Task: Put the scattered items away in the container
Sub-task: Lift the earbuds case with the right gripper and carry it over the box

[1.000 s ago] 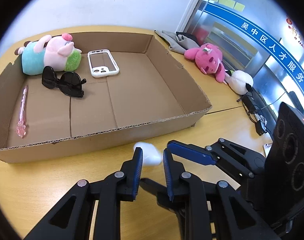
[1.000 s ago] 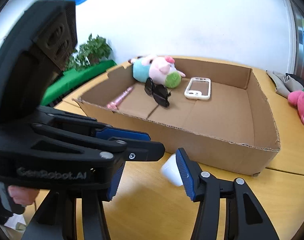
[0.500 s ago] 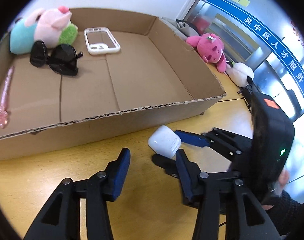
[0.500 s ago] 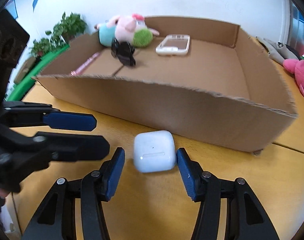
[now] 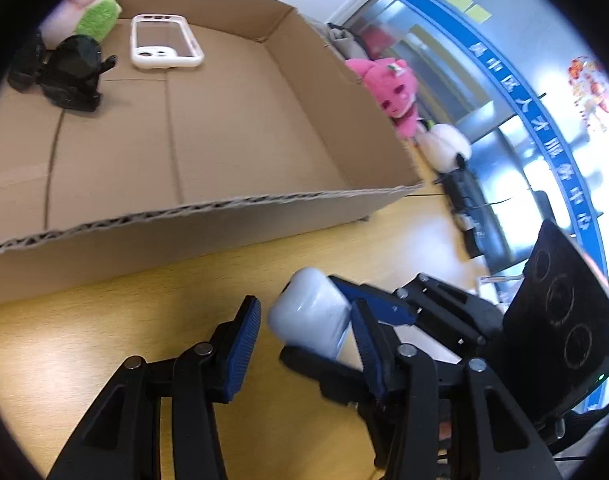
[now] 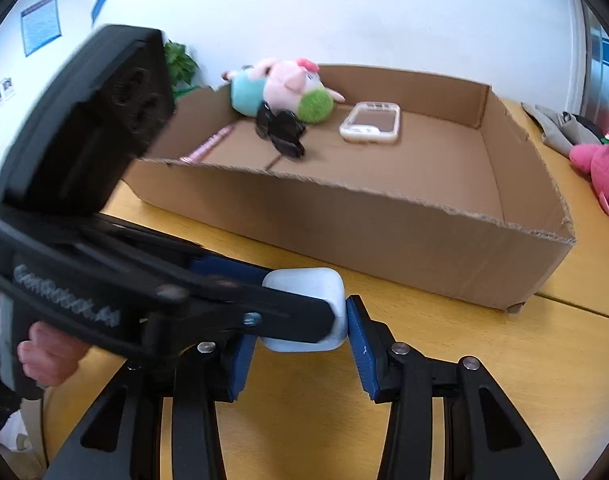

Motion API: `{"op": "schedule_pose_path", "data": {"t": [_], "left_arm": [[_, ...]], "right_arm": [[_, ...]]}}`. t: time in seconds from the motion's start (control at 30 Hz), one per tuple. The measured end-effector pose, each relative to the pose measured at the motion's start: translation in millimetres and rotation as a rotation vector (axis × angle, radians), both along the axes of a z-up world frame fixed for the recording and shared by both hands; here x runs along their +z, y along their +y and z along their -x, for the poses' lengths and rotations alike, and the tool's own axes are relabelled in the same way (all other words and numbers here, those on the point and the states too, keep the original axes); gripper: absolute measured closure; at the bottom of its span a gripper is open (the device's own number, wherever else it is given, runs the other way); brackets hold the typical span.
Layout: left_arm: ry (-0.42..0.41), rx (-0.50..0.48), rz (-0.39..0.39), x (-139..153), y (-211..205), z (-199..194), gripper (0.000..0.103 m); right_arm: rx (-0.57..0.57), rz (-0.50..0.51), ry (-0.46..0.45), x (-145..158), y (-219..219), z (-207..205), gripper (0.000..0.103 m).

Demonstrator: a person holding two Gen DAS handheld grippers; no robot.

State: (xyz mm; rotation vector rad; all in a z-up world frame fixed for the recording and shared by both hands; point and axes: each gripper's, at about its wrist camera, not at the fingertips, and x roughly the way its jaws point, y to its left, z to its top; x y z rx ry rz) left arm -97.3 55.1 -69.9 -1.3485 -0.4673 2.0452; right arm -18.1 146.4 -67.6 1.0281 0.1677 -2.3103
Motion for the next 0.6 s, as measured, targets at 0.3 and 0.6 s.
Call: {"op": "schedule_pose_path", "data": {"t": [0.3,0.6], "left_arm": [[0.027,0.038,0.03,20.4,-3.2,-8.6,0.071],[0.148,0.041,0.148,71.7,-0.5,-1.8,0.071]], "right_arm": [[0.044,-0.017,0.013,13.2,-9.3,-6.2,0.056],[0.089,-0.039,0.062,53.5,-24.9,3.1,0.056]]}}
